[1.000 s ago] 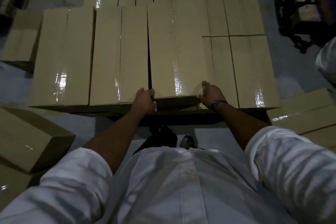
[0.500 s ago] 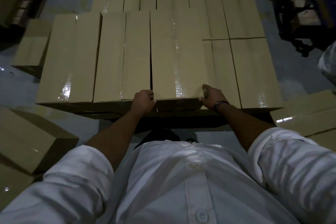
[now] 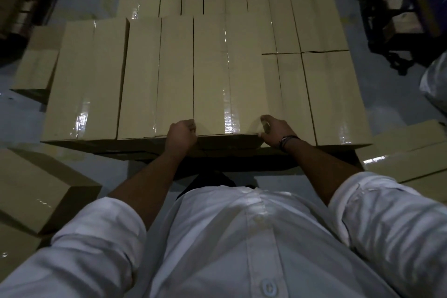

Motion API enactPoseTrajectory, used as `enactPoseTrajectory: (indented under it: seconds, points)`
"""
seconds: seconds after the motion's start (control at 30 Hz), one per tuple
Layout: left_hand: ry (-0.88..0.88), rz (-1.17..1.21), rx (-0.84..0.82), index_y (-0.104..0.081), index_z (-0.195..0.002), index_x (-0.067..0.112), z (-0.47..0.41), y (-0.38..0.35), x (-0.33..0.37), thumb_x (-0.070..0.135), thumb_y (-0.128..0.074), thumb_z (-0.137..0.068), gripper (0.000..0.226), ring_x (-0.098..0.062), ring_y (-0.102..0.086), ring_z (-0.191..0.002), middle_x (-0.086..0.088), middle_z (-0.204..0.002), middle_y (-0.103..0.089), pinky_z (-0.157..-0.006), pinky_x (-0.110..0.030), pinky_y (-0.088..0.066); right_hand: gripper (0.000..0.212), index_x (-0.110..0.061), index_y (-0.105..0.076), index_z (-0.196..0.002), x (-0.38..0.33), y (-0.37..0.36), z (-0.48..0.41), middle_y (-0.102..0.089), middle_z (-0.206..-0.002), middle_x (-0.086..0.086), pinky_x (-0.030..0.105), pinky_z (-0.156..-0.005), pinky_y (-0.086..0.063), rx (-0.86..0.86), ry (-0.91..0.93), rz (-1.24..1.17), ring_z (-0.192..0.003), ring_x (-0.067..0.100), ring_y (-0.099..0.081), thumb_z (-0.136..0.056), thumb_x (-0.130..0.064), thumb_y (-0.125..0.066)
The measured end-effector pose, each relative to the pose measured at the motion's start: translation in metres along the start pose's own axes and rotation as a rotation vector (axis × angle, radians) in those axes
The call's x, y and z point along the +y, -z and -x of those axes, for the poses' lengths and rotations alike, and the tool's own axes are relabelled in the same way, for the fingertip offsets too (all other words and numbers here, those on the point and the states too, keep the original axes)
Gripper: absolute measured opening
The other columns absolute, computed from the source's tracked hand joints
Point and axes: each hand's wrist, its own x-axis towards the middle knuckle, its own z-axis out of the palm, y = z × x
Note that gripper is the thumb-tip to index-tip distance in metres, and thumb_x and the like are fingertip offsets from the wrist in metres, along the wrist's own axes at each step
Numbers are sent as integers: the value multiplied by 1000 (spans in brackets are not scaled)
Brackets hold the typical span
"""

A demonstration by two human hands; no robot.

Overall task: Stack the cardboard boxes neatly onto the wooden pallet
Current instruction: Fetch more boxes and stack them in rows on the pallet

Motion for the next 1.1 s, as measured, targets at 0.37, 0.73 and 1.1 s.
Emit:
enactPoseTrajectory:
  seconds: [0.37, 0.73, 1.1]
  points:
    - [-41, -254, -161, -67, -111, 6, -22, 12, 16, 9, -71, -86, 26, -34, -61, -105, -17, -114, -59, -88, -37, -49, 90, -16, -16, -158, -7, -7, -19, -27, -157, 21, 37, -109, -38, -15, -8, 2, -138, 34, -39, -89, -32, -71]
    - [0, -353, -222, -58, -130, 10, -32, 12, 21, 27, -74, -87, 49, -35, -51, -120, -16, -137, -43, -98, -46, -50, 86, -11, -22, -156, -8, -4, -31, -2, -165, 14, 35, -110, -36, -20, -1, 67, -141, 34, -37, -89, -41, -68]
    - [-94, -512, -323, -23, -156, 10, -71, 20, 31, 39, -69, -90, 86, -43, -24, -143, -12, -167, -7, -110, -50, -37, 81, -8, -31, -151, -28, 22, -72, -5, -164, 16, 36, -110, -39, -21, -12, 92, -139, 33, -41, -88, -44, -68]
